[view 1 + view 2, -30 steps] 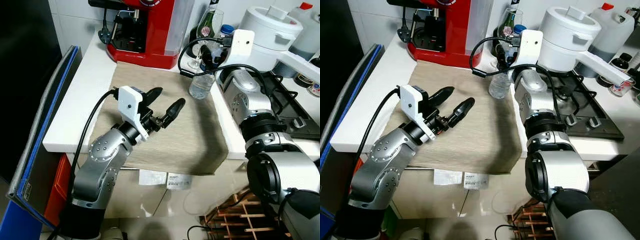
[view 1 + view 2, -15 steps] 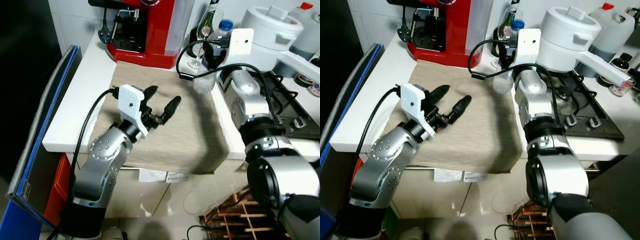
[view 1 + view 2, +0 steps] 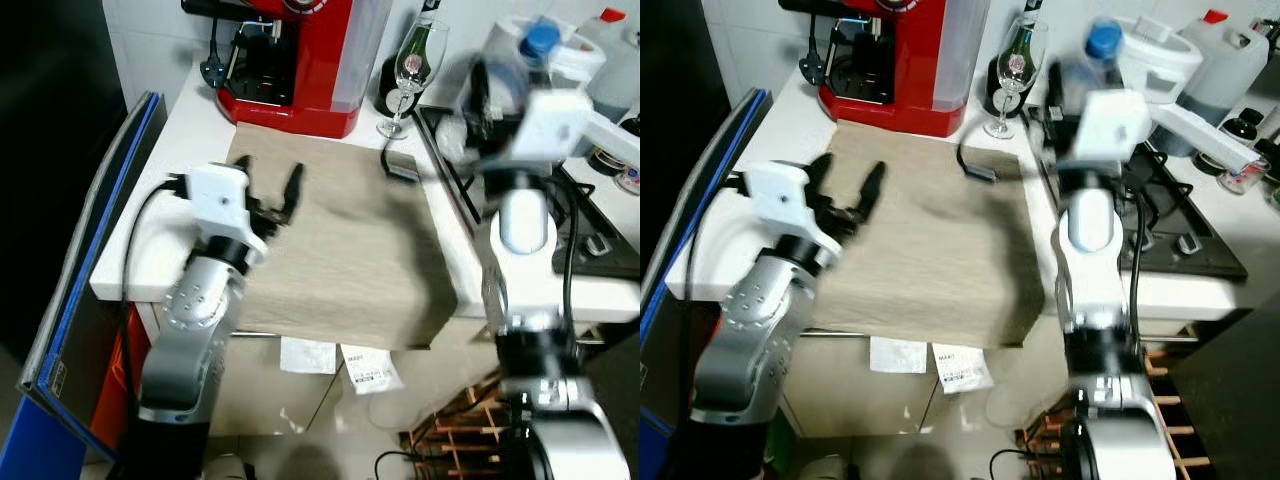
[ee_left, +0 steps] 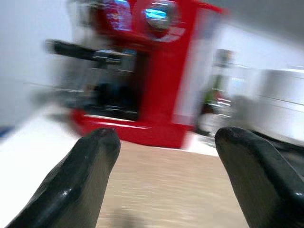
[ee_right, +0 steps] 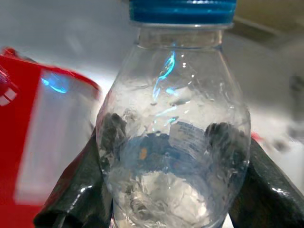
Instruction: Restocking fridge
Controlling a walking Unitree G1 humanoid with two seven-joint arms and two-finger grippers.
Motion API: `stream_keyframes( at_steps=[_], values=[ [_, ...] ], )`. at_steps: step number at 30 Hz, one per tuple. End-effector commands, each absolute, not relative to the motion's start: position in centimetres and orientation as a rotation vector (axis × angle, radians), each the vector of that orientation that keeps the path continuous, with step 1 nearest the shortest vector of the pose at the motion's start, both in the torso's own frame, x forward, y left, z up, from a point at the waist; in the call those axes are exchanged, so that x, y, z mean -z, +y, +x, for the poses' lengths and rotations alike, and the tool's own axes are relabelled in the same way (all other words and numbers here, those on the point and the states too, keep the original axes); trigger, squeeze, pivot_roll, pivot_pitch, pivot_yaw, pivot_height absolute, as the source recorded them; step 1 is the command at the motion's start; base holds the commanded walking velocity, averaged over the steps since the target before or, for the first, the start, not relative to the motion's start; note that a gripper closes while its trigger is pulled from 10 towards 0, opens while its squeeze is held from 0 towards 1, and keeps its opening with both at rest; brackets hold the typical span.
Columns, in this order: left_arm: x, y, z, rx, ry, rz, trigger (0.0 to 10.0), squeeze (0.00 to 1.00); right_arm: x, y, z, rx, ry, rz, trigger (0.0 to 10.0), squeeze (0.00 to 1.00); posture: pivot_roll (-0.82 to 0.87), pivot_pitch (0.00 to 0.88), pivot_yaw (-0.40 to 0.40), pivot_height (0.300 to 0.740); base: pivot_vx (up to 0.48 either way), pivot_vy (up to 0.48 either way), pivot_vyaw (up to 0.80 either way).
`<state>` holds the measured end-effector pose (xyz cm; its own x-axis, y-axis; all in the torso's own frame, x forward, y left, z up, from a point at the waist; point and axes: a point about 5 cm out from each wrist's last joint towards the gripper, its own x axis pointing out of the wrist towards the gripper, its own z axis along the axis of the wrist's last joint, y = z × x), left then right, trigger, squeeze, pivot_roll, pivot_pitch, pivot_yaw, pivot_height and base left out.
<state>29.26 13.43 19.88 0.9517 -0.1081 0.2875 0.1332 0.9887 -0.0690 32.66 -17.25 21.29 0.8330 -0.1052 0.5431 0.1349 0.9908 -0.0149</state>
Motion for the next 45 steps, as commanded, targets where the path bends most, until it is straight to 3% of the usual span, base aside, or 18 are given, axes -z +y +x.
stream_keyframes(
  at_steps=[1,9,17,27,37,41,45],
  values=[
    [-19.7,15.2,29.2,-0.005,-0.293,-0.090,10.0,0.00,-21.3,-18.3,31.3,0.160,-0.610,-0.035,10.0,0.00,0.02,0.000,-0.073,0.740,0.000,0.000,0.00],
    [-20.5,15.4,28.6,-0.027,-0.342,0.000,10.0,0.00,-20.5,-18.3,29.5,0.152,-0.571,-0.062,10.0,0.00,-0.01,0.000,-0.068,0.740,0.000,0.000,0.00],
    [-20.9,12.9,30.3,0.068,-0.356,0.054,10.0,0.00,-20.3,-17.1,31.2,0.085,-0.521,-0.060,10.0,0.00,-0.03,0.000,-0.036,0.740,0.000,0.000,0.00],
    [-21.0,13.6,30.6,0.081,-0.344,0.079,10.0,0.00,-19.1,-16.8,31.1,0.099,-0.470,-0.024,10.0,0.00,-0.03,0.000,0.027,0.740,0.000,0.000,0.00],
    [-20.4,13.8,30.6,0.053,-0.319,0.009,10.0,0.00,-19.2,-16.3,31.3,0.069,-0.463,-0.021,10.0,0.00,-0.03,0.000,0.008,0.740,-0.176,0.000,0.00],
    [-20.2,13.7,30.6,0.043,-0.308,-0.018,10.0,0.00,-18.9,-16.9,32.0,0.094,-0.398,0.107,10.0,0.00,-0.03,0.000,-0.004,0.740,-0.383,0.000,0.00],
    [-20.3,13.5,30.7,0.045,-0.312,-0.018,10.0,0.00,-19.2,-16.9,32.2,0.087,-0.407,0.092,10.0,0.00,-0.03,0.000,-0.009,0.740,-0.411,0.000,0.00]
  ],
)
